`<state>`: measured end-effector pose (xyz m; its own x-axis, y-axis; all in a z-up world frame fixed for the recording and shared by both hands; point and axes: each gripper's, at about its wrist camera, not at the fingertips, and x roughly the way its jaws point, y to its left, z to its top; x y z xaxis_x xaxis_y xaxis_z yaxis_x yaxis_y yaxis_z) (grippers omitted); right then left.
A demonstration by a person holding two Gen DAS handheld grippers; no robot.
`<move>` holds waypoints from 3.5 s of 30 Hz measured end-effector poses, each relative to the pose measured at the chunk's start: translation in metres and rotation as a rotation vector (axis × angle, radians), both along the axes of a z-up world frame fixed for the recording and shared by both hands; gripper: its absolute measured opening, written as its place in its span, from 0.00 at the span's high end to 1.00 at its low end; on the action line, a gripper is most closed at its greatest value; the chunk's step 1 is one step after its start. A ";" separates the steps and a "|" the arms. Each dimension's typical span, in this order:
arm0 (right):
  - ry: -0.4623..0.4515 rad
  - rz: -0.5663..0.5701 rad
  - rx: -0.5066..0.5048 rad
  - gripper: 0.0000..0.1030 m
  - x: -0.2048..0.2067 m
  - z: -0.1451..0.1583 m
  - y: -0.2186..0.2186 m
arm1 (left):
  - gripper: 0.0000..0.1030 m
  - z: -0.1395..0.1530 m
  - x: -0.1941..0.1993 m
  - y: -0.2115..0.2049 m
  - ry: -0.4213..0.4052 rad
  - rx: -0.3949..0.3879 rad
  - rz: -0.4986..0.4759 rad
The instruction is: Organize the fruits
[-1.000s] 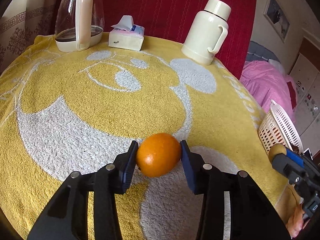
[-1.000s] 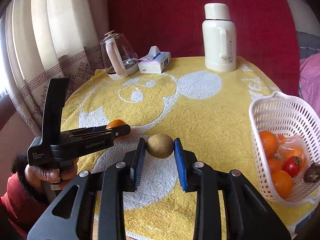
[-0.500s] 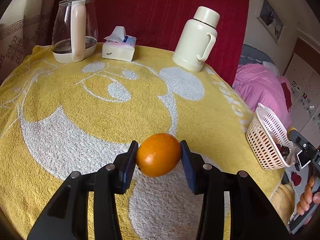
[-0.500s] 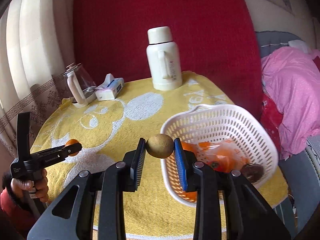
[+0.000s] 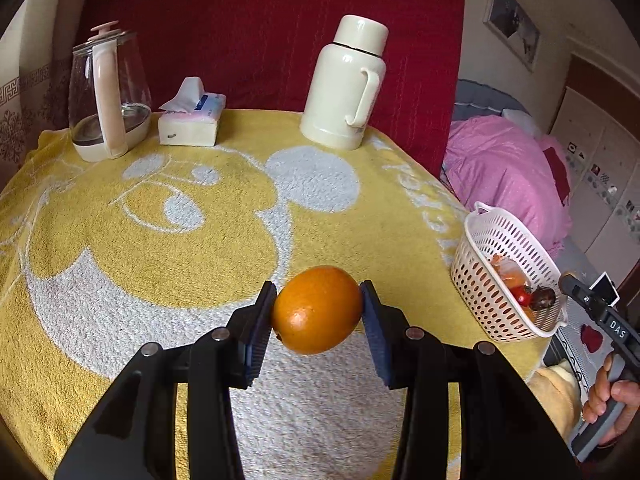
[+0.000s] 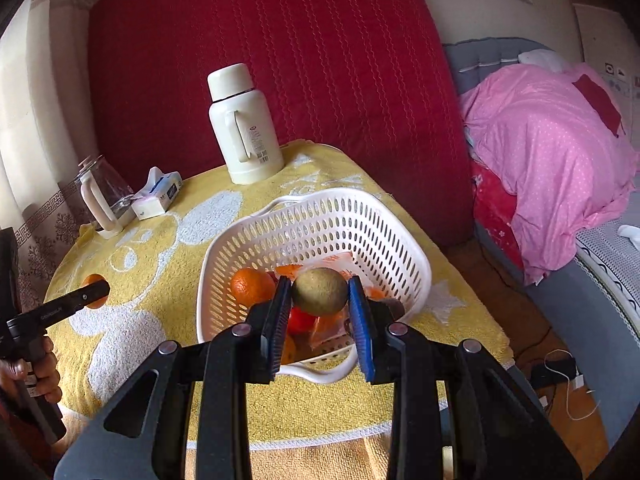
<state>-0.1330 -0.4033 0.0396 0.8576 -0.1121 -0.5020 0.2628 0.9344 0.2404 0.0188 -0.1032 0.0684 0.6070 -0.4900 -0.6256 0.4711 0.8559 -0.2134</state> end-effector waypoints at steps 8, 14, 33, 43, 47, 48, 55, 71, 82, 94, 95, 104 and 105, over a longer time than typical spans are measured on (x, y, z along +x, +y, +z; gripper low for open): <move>-0.033 -0.014 0.041 0.21 -0.007 -0.001 -0.014 | 0.58 0.013 -0.014 -0.032 -0.025 0.004 -0.060; -0.073 -0.043 0.050 0.21 -0.017 0.008 -0.024 | 0.58 0.022 -0.023 -0.053 -0.048 0.003 -0.100; -0.168 -0.142 0.059 0.17 -0.041 0.029 -0.050 | 0.58 0.038 -0.040 -0.144 -0.074 -0.009 -0.291; -0.185 -0.168 0.073 0.14 -0.048 0.032 -0.061 | 0.58 0.032 -0.040 -0.172 -0.052 -0.006 -0.343; -0.196 -0.193 0.081 0.14 -0.054 0.035 -0.069 | 0.58 0.028 -0.037 -0.181 -0.035 -0.006 -0.358; -0.200 -0.200 0.084 0.14 -0.055 0.035 -0.071 | 0.58 0.028 -0.037 -0.183 -0.030 -0.007 -0.360; -0.201 -0.216 0.096 0.14 -0.059 0.035 -0.077 | 0.58 0.021 -0.034 -0.197 -0.011 -0.004 -0.383; -0.181 -0.195 0.095 0.13 -0.050 0.031 -0.072 | 0.16 0.016 -0.010 -0.178 -0.015 0.003 -0.229; -0.184 -0.182 0.095 0.03 -0.050 0.032 -0.066 | 0.05 0.030 -0.025 -0.157 -0.244 0.148 -0.052; -0.181 -0.175 0.076 0.03 -0.049 0.035 -0.054 | 0.05 0.046 -0.044 -0.140 -0.313 0.119 -0.021; -0.180 -0.174 0.075 0.03 -0.049 0.035 -0.053 | 0.05 0.046 -0.045 -0.138 -0.319 0.118 -0.018; -0.172 -0.160 0.062 0.03 -0.048 0.035 -0.041 | 0.05 0.054 -0.055 -0.126 -0.354 0.096 -0.002; -0.172 -0.159 0.060 0.03 -0.048 0.035 -0.040 | 0.05 0.055 -0.056 -0.126 -0.357 0.095 -0.003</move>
